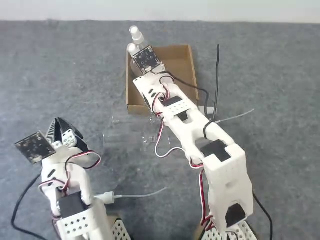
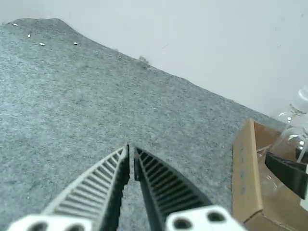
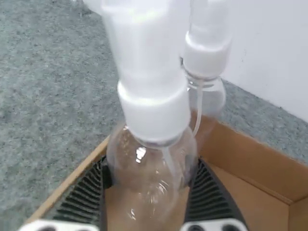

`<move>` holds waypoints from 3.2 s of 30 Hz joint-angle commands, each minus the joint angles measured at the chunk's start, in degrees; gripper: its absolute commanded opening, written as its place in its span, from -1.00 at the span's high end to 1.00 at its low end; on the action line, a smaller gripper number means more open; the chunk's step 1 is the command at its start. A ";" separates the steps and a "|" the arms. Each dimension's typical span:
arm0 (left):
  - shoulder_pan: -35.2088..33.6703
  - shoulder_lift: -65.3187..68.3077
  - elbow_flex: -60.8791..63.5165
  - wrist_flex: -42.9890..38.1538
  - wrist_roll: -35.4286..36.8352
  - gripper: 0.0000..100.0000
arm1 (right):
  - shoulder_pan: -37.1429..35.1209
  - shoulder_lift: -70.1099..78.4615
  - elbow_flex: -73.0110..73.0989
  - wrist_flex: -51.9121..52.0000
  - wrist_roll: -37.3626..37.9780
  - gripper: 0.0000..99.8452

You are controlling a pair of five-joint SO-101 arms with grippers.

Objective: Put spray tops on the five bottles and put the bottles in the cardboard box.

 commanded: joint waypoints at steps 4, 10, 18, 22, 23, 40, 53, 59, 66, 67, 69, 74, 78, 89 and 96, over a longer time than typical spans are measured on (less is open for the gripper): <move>-0.35 -0.88 -0.57 -1.05 0.53 0.97 | 0.31 -0.84 -3.96 0.75 -3.25 0.97; -0.44 -0.88 -0.57 -1.05 0.53 0.97 | 0.22 -0.84 -3.87 1.45 -5.27 0.76; -0.44 -0.88 -0.57 -1.05 0.53 0.97 | -1.10 -1.36 -3.96 4.70 -5.36 0.64; -0.53 -0.88 -0.57 -1.05 0.53 0.97 | -2.15 -1.45 -3.96 5.67 -5.19 0.54; -0.53 -0.88 -0.57 -1.05 0.53 0.97 | -2.33 -1.45 -3.96 5.67 -5.10 0.54; -0.53 -0.88 -0.57 -1.05 0.53 0.97 | -2.59 -7.43 -3.69 13.41 -8.53 0.54; -0.44 -0.88 -0.57 -1.05 0.53 0.97 | -2.24 -16.66 -3.60 25.63 -8.70 0.54; -0.44 -0.88 -0.57 -1.05 0.53 0.97 | -2.24 -20.79 -3.60 32.40 -8.62 0.54; -0.53 -0.88 -0.57 -1.05 0.53 0.97 | -2.24 -27.65 -3.60 42.51 -8.26 0.54; -0.53 -0.88 -0.57 -1.05 0.53 0.97 | -2.24 -28.97 -3.60 44.00 -8.26 0.54; -0.53 -0.88 -0.57 -1.05 0.53 0.97 | -2.15 -31.69 -3.60 46.90 -8.26 0.54; -0.53 -0.88 -0.57 -1.05 0.53 0.97 | -2.33 -37.32 -3.60 53.14 -8.44 0.54; -0.53 -0.88 -0.57 -1.05 0.53 0.97 | -2.24 -39.78 -3.60 57.19 -8.62 0.54; -0.53 -0.88 -0.57 -1.05 0.44 0.97 | -2.15 -43.21 -3.60 70.55 -32.70 0.54; -0.62 -0.88 -0.57 -1.05 0.44 0.97 | -2.15 -42.77 -3.60 79.43 -42.11 0.54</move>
